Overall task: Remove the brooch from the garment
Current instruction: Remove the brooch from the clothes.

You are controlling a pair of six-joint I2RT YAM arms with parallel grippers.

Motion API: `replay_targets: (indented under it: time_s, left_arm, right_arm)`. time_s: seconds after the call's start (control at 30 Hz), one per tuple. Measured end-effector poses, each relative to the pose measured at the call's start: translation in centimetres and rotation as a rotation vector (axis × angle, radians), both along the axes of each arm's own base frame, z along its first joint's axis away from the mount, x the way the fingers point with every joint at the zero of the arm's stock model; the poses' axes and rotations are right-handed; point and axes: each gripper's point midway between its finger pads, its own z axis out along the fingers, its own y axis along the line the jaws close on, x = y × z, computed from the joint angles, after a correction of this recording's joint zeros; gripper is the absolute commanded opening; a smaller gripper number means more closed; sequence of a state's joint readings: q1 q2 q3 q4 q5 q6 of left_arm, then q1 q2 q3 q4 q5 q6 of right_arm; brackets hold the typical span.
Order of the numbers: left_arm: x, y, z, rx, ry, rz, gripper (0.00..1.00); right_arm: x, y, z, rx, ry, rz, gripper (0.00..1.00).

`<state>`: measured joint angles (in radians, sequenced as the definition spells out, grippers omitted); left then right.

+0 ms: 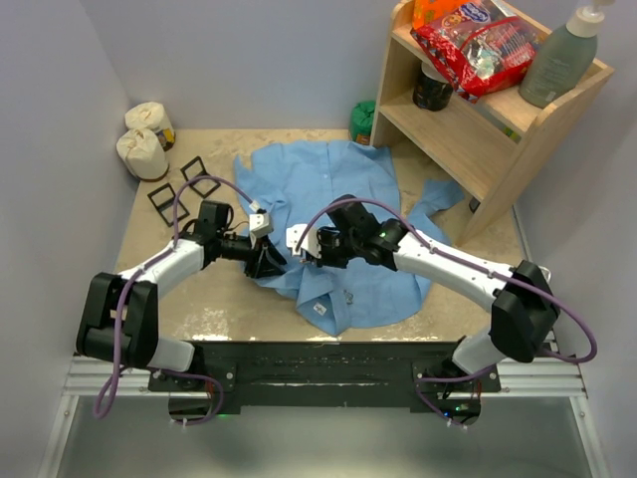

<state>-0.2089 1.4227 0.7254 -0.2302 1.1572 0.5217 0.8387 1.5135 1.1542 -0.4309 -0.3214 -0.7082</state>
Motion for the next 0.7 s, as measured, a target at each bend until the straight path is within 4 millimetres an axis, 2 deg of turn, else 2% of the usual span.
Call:
replay_targets:
  time_s: [0.27, 0.43, 0.7]
  left_arm:
    - [-0.3, 0.3, 1.2, 0.021, -0.045, -0.022, 0.47]
    - [-0.6, 0.6, 0.7, 0.044, -0.041, -0.026, 0.47]
    - [-0.5, 0.8, 0.5, 0.065, -0.044, -0.017, 0.47]
  right_arm:
    - [1.5, 0.0, -1.0, -0.126, -0.073, -0.068, 0.00]
    - [2.0, -0.3, -1.4, -0.213, -0.101, -0.094, 0.00]
    - [1.2, -1.3, -1.3, -0.359, -0.120, -0.098, 0.00]
